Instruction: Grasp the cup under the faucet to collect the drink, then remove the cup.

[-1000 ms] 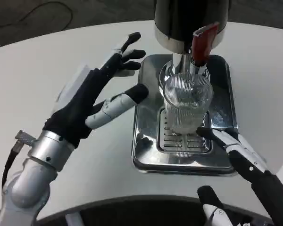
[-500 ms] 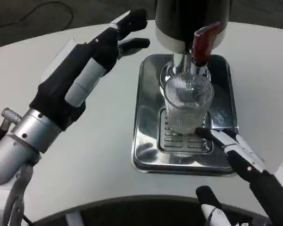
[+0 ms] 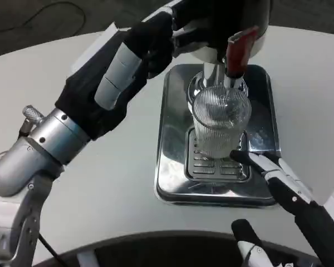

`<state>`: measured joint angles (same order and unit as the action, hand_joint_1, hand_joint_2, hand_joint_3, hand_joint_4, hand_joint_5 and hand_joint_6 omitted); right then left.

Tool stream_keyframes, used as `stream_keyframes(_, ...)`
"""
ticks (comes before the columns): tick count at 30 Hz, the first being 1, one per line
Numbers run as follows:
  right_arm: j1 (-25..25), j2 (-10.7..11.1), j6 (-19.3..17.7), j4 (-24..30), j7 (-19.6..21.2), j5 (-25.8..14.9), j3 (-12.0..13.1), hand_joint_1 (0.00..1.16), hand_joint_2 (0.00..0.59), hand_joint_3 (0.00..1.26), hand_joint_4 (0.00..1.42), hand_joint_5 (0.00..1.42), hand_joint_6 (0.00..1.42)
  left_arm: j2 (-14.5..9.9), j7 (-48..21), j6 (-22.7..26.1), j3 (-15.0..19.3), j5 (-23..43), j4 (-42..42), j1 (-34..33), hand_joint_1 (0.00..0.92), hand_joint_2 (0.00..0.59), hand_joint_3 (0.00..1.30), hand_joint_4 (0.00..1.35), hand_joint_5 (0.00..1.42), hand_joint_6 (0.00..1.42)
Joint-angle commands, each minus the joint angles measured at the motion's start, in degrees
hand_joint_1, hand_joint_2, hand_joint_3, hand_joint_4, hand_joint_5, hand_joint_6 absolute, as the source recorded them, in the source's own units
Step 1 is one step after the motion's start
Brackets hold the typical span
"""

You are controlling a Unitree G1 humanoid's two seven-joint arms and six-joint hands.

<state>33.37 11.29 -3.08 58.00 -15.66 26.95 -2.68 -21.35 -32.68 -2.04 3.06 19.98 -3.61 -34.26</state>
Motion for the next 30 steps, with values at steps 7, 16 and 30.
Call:
stream_keyframes(7,0.86,-0.23,-0.10,-0.45,0.61,-0.21,-0.33,0.60,0.486,0.13,0.07,0.00,0.00,2.32,-0.14,1.86,-0.38,-0.14,1.33,-3.16,0.000,0.018,0.16,0.07,0.16,0.11)
stream_keyframes(16,1.21,-0.26,-0.18,-0.42,0.95,-0.44,-0.07,0.60,0.485,0.13,0.08,0.00,0.00,3.69,-0.42,2.01,-1.65,-0.84,3.56,-5.37,0.000,0.021,0.16,0.07,0.16,0.11)
stream_keyframes(30,2.08,-0.12,-0.74,-0.57,1.40,-0.75,-0.11,0.59,0.484,0.14,0.08,0.00,0.00,5.45,-1.33,2.25,-3.00,-1.30,9.22,-7.93,0.000,0.022,0.16,0.07,0.16,0.11)
